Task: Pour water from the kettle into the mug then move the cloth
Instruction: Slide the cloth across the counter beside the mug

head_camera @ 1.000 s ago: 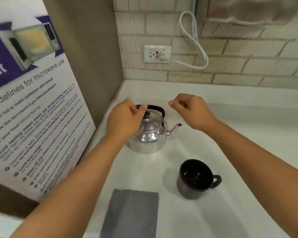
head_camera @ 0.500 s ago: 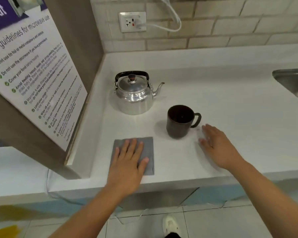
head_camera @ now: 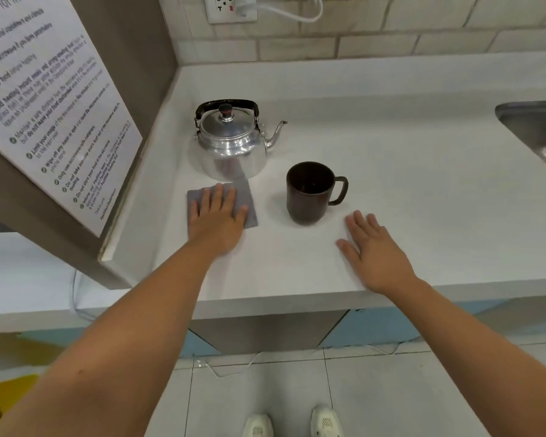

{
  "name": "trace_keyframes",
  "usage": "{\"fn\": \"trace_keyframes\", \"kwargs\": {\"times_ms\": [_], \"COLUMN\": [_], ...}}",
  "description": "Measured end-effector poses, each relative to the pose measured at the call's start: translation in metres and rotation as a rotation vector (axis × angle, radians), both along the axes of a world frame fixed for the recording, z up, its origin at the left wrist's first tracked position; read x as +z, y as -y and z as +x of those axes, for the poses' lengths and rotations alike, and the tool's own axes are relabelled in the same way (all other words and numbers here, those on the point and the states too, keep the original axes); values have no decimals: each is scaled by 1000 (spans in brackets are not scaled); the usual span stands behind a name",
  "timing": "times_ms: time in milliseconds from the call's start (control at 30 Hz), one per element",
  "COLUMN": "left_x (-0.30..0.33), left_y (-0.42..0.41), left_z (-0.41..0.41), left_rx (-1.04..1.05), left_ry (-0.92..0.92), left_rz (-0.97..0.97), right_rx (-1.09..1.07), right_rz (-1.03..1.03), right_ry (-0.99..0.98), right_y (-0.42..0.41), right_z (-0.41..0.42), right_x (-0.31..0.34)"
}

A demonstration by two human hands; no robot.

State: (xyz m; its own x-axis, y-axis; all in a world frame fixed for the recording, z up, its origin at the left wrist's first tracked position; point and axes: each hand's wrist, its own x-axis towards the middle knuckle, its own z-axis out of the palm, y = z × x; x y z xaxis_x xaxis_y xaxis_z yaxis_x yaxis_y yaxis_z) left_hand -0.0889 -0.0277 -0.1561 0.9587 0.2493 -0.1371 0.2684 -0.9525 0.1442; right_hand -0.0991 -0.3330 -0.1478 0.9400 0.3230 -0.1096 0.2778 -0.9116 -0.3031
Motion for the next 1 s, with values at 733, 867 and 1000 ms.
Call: {"fn": "trace_keyframes", "kwargs": {"times_ms": [733, 867, 1000], "left_x": [33, 39, 18], "left_y": [261, 214, 140], "left_z": [-14, -36, -63], "left_rx": [-422, -237, -28], "left_ry": [-64, 282, 520], "left_rz": [-560, -768, -388], "right_rx": [-267, -78, 156], "right_rz": [597, 525, 19], "right_ry": [111, -11, -6], "right_y": [74, 60, 58], "right_z": [15, 4, 4], "right_x": [38, 26, -5]}}
